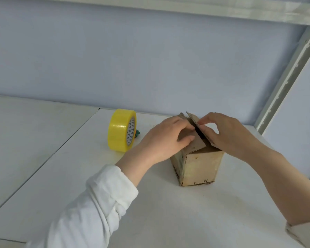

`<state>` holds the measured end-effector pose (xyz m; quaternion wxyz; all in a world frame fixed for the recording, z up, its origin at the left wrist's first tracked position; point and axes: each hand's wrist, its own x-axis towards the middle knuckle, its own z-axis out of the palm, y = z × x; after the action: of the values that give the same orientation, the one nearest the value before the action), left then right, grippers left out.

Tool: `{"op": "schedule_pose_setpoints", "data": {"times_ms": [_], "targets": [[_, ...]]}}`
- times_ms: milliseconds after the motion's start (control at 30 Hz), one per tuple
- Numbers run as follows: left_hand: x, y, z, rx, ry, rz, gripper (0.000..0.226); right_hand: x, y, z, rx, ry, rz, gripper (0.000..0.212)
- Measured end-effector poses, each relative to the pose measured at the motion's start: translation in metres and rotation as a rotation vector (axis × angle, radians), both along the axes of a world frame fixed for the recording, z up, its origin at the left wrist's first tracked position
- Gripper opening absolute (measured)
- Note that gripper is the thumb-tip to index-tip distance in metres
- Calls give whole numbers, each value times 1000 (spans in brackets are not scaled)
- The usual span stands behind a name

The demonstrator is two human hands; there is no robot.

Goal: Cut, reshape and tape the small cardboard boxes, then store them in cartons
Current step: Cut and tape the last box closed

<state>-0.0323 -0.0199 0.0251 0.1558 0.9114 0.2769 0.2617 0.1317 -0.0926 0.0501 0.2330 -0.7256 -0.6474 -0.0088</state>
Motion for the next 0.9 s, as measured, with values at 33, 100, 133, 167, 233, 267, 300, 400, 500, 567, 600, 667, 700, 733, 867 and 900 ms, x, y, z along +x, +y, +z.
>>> {"op": "schedule_pose_setpoints", "data": {"times_ms": [33, 100, 133, 167, 233, 267, 300, 400, 500, 567, 600, 667, 700, 733, 867, 900], "targets": [[-3, 2, 2, -6, -23, 11, 29, -1, 1, 1, -1, -4, 5, 20], [-11, 7, 4, -10, -69, 32, 27, -2, 3, 3, 0, -27, 10, 21], [-16, 11, 5, -14, -91, 45, 25, -3, 4, 4, -1, -36, 11, 23], [-21, 14, 6, -17, -110, 58, 24, -4, 5, 5, -3, -36, 12, 24], [-29, 21, 9, -12, -144, 86, 22, -6, 7, 6, -6, -24, 13, 26], [-34, 24, 11, -2, -156, 109, 22, -7, 8, 6, -3, -23, 14, 27], [-39, 28, 13, 15, -164, 137, 23, -8, 9, 7, 3, -25, 17, 27], [-53, 42, 17, 68, -171, 231, 25, -12, 11, 10, 13, -25, 23, 28], [-66, 60, 16, 93, -152, 309, 28, -17, 13, 15, 26, -11, 13, 29], [-73, 72, 10, 107, -44, 349, 32, -24, 16, 25, 65, 1, 7, 31], [-76, 76, 5, 107, 18, 349, 33, -30, 19, 32, 93, 12, 16, 31], [-84, 76, -6, 138, 80, 303, 34, -48, 26, 45, 126, 41, 62, 30], [-90, 73, -10, 187, 57, 273, 38, -59, 30, 50, 125, 44, 93, 31], [-96, 68, -13, 233, -9, 255, 42, -70, 36, 53, 113, 38, 126, 33], [-118, 48, -14, 242, -287, 340, 36, -109, 66, 50, 37, 18, 182, 36], [-121, 43, -14, 178, -331, 397, 31, -115, 72, 49, 1, 26, 176, 37]]}}
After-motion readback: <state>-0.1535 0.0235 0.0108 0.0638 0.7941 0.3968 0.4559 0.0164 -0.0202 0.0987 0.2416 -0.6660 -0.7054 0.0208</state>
